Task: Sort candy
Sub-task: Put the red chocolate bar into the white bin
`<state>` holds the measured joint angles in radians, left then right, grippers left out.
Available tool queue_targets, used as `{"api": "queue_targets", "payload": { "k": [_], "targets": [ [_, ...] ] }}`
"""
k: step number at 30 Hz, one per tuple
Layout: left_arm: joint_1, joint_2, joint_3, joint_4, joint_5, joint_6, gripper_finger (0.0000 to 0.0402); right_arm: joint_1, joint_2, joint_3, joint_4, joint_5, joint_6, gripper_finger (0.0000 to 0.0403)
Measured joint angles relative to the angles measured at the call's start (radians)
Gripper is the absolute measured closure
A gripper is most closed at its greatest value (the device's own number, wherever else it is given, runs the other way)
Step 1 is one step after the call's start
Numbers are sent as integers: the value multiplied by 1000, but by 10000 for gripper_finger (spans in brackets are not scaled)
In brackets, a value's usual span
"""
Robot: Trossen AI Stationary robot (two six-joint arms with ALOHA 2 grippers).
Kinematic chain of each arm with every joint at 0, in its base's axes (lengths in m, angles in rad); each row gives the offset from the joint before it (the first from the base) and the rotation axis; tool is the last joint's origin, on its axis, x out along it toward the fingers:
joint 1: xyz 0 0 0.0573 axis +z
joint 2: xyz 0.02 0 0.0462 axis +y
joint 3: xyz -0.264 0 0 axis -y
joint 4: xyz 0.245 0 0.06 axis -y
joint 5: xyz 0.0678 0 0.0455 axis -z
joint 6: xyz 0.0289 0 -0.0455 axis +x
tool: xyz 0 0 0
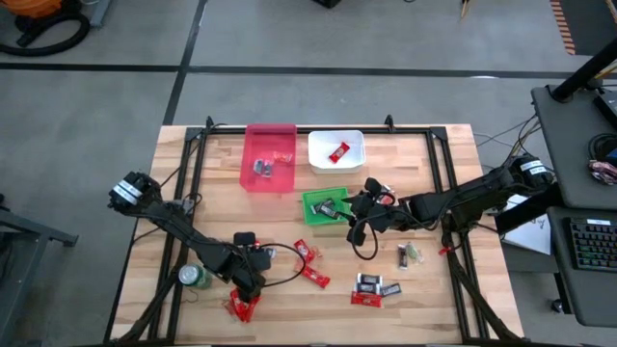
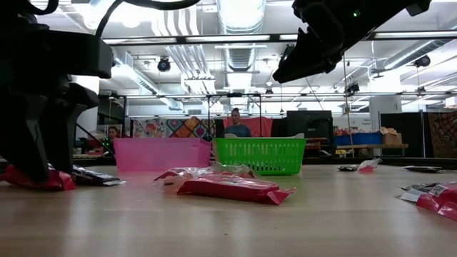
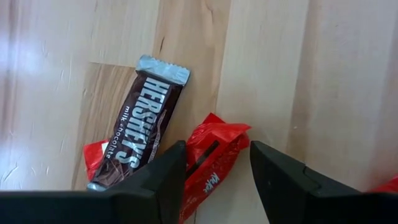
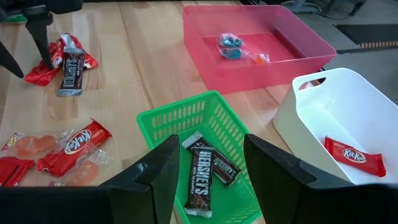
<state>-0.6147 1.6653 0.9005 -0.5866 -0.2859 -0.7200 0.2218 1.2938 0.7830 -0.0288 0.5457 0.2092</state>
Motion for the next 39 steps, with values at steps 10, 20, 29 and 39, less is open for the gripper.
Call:
{"api": "queue_targets", "payload": {
  "k": [10,20,29,39],
  "targets": [
    [0,0,0,2,-15,47,356,0,0,0,0,-1,0,234],
    [0,-14,32,12,-130,78,400,4,0,0,0,-63,0,247],
    [10,-92,55,136,-318,257,401,59,0,0,0,-109,19,261],
    [11,-104,53,17,-187,179,387,114,0,-2,0,-110,75,262]
  ]
}}
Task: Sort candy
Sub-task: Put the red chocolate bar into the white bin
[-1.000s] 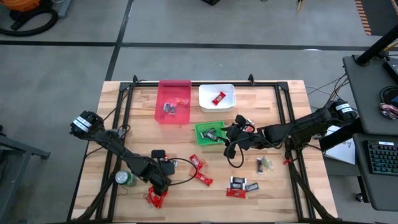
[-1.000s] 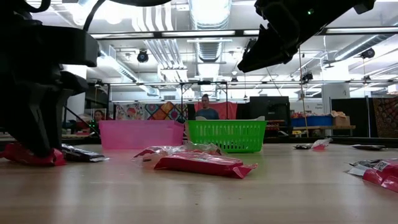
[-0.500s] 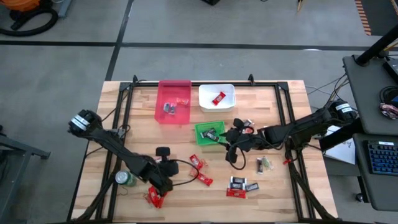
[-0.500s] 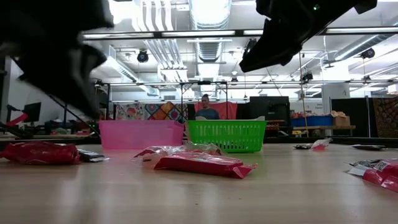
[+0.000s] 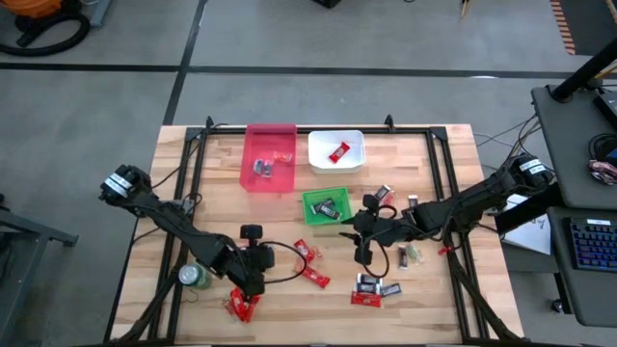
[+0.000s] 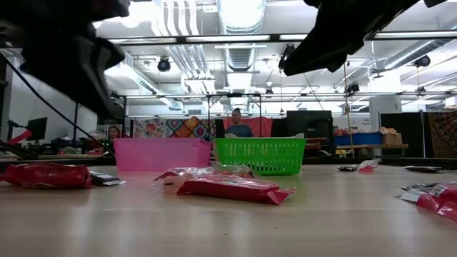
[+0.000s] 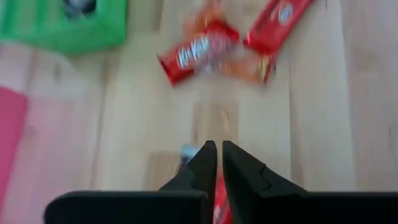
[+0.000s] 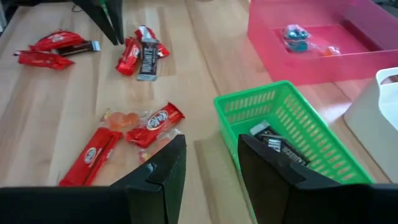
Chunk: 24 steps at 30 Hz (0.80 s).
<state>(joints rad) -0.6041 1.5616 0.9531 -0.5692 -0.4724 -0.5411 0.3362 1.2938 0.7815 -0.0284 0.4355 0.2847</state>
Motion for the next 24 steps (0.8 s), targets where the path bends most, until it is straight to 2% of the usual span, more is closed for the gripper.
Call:
{"api": "queue_targets", "payload": {
  "k": [6,12,17,24],
  "targets": [
    [-3,5,-49,-16,104,-66,328,0,0,0,3,0,12,264],
    [-4,5,-109,-4,106,-86,275,0,0,0,3,0,12,264],
    [-3,5,-167,80,125,-104,269,0,0,0,3,0,11,257],
    [-3,5,-221,159,139,-124,286,0,0,0,3,1,6,259]
  ]
}}
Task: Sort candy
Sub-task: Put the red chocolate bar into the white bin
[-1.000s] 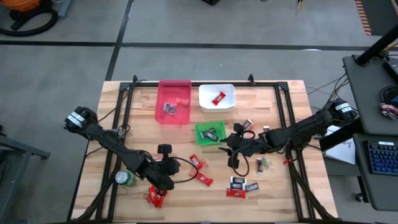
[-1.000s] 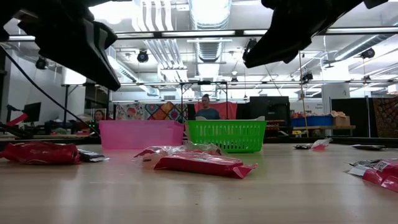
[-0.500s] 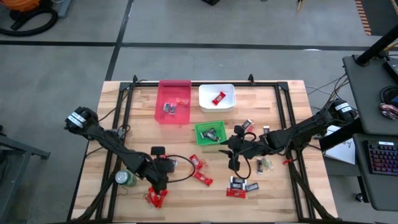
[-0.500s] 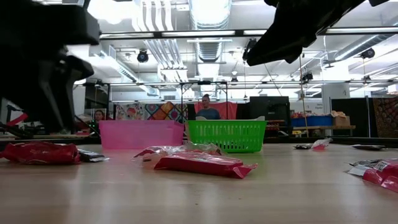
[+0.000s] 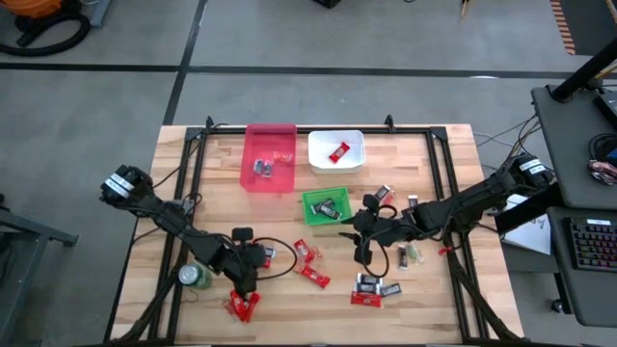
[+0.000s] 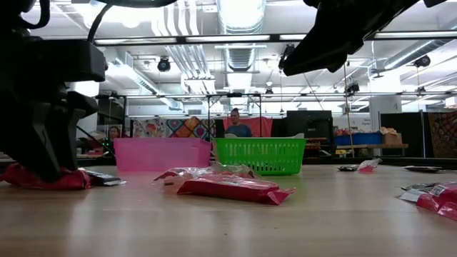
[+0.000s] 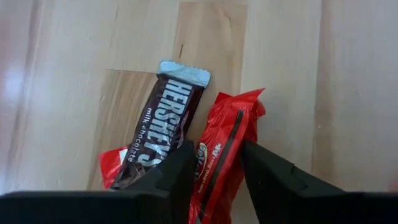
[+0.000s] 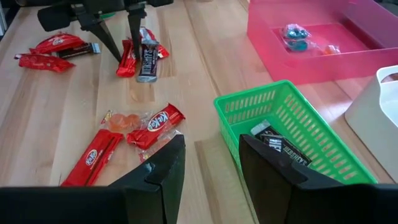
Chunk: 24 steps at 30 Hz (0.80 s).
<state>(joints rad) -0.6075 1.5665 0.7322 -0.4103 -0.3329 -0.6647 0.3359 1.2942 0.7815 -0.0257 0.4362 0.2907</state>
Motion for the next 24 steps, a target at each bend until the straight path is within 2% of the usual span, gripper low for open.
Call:
{"api": "queue_targets", "payload": {
  "k": [3,8,12,16,19,24],
  "targets": [
    [0,0,1,0,2,11,312,0,0,0,0,0,-2,257],
    [0,0,10,-9,3,34,388,0,0,0,0,0,-13,255],
    [-6,0,20,-13,-6,36,392,0,0,0,0,0,-35,254],
    [-14,-40,24,84,-111,82,398,0,0,-1,17,0,-66,258],
    [-13,-74,24,173,-233,149,399,0,0,-11,89,1,-117,264],
    [-13,-113,23,420,-445,392,400,0,0,-35,310,0,-316,270]
  ]
}}
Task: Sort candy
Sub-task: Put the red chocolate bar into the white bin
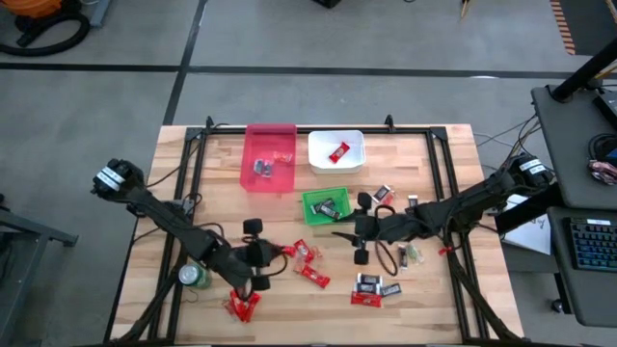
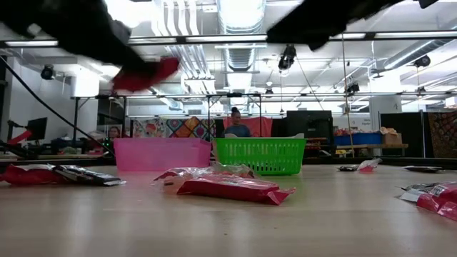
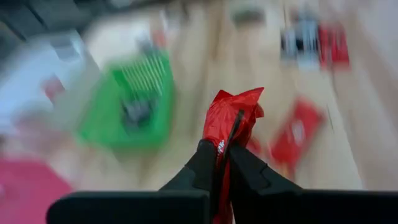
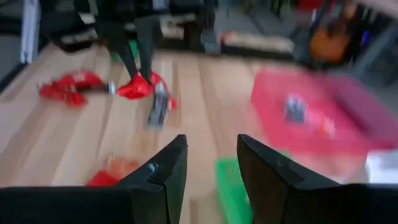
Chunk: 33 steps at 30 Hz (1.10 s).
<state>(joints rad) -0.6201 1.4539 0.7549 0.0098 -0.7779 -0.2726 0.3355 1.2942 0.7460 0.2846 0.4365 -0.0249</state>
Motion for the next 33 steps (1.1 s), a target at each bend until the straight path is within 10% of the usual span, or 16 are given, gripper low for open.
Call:
{"api": "queue_targets", "payload": {
  "k": [8,14,33],
  "targets": [
    [1,66,-189,931,-66,459,401,-2,0,-47,231,-157,-169,270],
    [1,225,-331,1530,-25,503,401,-2,6,-64,239,-209,-135,273],
    [3,332,-262,1561,-51,542,401,-23,358,-19,753,-207,-91,194]
  ]
}}
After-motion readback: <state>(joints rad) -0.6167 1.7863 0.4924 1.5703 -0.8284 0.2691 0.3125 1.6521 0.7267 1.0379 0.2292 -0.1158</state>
